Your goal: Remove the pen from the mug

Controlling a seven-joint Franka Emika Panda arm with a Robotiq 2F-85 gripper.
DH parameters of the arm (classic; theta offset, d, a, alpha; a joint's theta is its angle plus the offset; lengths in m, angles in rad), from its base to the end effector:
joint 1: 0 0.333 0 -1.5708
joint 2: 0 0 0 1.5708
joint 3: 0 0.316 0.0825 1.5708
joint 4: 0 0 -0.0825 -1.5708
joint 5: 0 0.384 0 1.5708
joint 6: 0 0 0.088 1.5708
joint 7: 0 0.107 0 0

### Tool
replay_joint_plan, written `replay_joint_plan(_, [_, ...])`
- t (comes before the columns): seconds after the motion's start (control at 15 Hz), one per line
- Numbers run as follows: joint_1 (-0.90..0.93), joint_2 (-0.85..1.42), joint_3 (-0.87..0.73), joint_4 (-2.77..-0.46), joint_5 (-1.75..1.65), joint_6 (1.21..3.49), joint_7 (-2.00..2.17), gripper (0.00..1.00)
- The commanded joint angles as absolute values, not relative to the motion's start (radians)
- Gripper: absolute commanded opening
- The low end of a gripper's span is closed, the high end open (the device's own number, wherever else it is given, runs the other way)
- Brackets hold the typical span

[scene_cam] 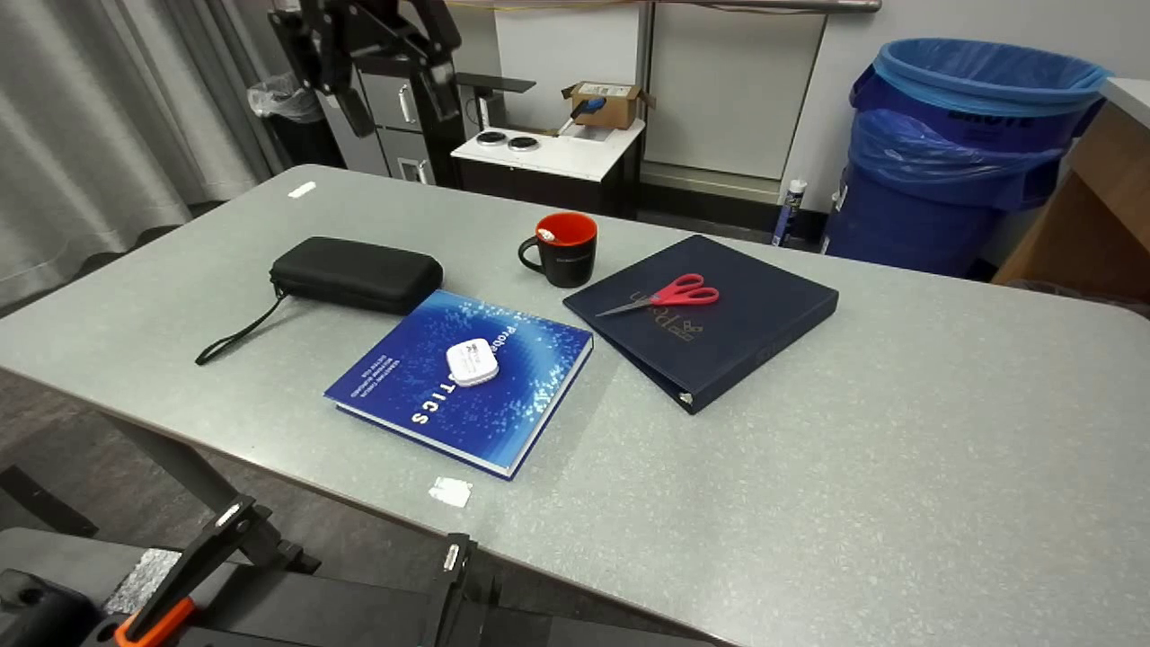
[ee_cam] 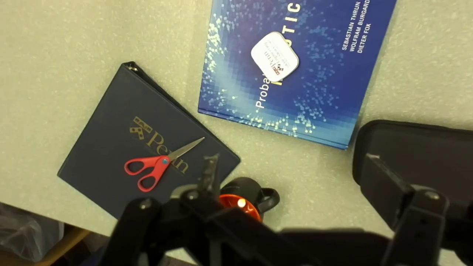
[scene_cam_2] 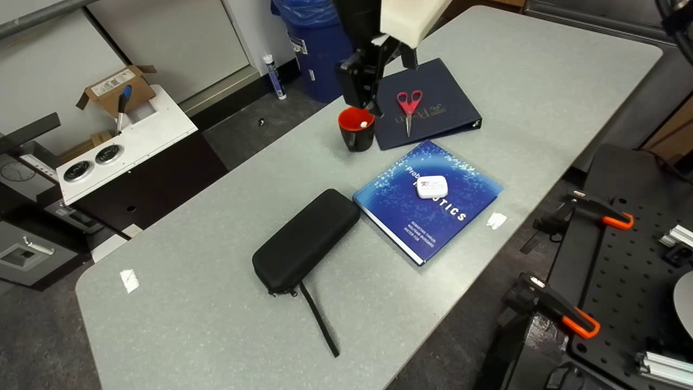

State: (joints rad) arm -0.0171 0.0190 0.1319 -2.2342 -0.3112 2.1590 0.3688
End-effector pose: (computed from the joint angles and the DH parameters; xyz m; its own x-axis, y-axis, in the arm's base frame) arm 0.5153 0.0470 0.3560 0.9972 -0.0709 -0.0217 -0.0628 -0.9634 0.2606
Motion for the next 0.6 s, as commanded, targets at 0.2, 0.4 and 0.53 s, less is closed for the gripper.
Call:
replay_joint_plan(0.2, [0.018,0.069,0.075,-2.205,-0.301,2.158,0.365,1.00])
replay_joint_plan(0.4, [0.023,0.065,0.076,-2.205,-0.301,2.158,0.365,1.00])
replay_joint_plan(0.53, [0.013,0.155,0.057,-2.145,-0.308,2.181,0.413,1.00])
